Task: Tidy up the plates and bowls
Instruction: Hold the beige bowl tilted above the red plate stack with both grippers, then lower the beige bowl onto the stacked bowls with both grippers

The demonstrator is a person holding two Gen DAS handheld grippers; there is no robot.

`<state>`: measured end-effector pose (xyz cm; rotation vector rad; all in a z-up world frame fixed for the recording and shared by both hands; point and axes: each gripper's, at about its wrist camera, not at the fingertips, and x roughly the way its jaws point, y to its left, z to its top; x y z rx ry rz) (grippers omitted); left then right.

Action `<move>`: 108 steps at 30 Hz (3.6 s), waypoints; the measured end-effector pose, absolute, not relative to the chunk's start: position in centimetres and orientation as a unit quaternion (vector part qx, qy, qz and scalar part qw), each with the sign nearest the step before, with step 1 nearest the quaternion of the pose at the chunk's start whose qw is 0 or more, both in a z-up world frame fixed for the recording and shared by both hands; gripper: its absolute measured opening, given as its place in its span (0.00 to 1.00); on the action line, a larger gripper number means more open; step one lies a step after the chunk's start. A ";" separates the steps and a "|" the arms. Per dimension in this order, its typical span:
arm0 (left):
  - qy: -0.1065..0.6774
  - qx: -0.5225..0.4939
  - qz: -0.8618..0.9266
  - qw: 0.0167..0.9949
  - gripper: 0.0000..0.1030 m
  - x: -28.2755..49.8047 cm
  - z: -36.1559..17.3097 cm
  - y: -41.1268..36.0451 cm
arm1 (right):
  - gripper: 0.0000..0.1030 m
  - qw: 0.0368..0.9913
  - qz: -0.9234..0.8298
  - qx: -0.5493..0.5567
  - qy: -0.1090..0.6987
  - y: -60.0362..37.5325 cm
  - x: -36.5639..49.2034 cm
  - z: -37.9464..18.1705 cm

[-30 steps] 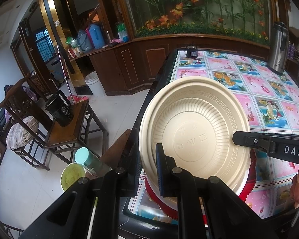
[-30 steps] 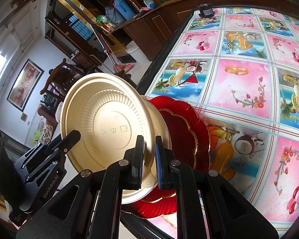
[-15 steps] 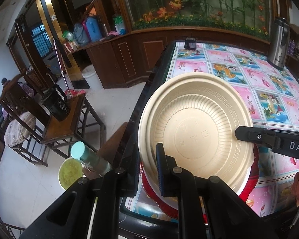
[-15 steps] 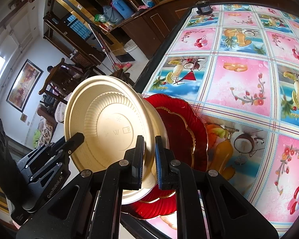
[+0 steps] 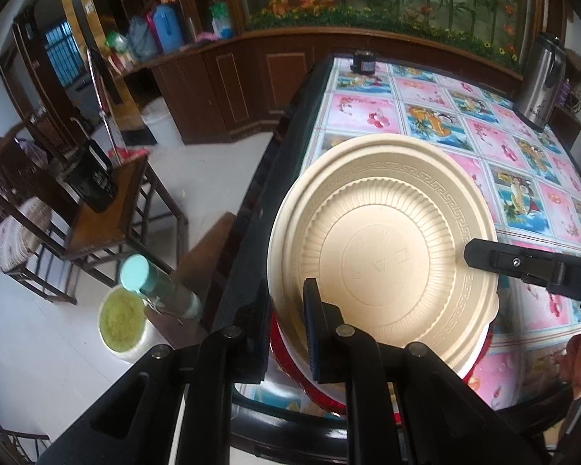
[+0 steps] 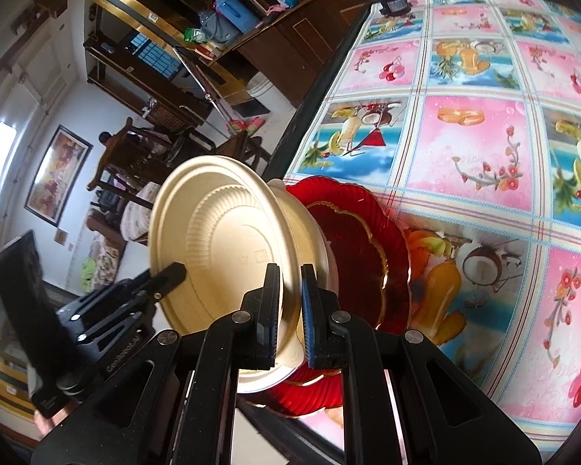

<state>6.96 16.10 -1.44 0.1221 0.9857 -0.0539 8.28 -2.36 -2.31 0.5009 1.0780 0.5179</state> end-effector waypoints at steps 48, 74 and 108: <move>0.570 0.106 -0.065 0.812 0.17 9.2 -2.5 15.3 | 0.10 0.713 0.274 0.320 0.560 -5.3 10.4 -4.5; 0.542 0.138 -0.053 0.827 0.17 9.6 -2.5 14.5 | 0.10 0.712 0.273 0.323 0.560 -5.4 10.7 -4.6; 0.522 0.186 -0.037 0.832 0.23 9.0 -3.2 13.5 | 0.10 0.710 0.270 0.335 0.558 -5.3 10.6 -4.9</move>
